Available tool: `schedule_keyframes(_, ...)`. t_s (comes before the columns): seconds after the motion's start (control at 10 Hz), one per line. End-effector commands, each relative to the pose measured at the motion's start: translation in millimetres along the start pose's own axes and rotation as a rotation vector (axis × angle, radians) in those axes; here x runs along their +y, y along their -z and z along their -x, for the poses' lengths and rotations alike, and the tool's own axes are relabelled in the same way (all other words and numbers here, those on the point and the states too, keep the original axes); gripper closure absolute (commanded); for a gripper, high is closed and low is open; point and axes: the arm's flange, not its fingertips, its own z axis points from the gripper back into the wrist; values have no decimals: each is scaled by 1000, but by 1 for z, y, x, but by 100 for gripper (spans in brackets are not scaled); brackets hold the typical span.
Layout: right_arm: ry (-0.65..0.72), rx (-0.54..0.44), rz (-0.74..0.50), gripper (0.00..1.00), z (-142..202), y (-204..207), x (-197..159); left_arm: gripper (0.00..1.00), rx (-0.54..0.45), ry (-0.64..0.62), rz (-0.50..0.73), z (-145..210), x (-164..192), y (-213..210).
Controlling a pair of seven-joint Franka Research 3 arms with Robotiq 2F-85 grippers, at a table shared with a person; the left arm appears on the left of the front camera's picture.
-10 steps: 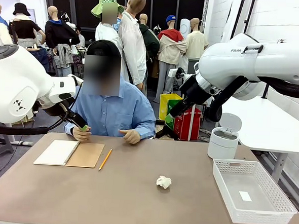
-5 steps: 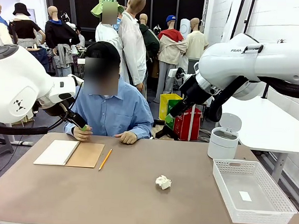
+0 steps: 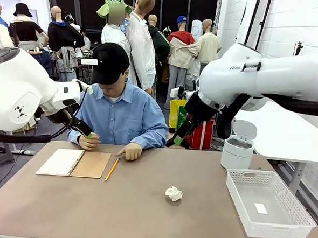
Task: Sort the paper based on its condition.
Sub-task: If a person hands you a paper, place it in the Organizing basket , and if it's crumpled, put it in the Trash can.
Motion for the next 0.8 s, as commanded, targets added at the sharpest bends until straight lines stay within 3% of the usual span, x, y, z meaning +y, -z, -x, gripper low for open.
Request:
schedule_keyframes(0.0, -17, 69, 47, 0, 3, 23, -1, 0, 5, 0, 2, 1, 0, 0)
schedule_keyframes(0.4, -24, 108, 77, 0, 8, 71, -15, 0, 5, 0, 2, 1, 0, 0)
schedule_keyframes(0.7, 2, 126, 98, 0, 9, 74, -18, 0, 5, 0, 2, 1, 0, 0)
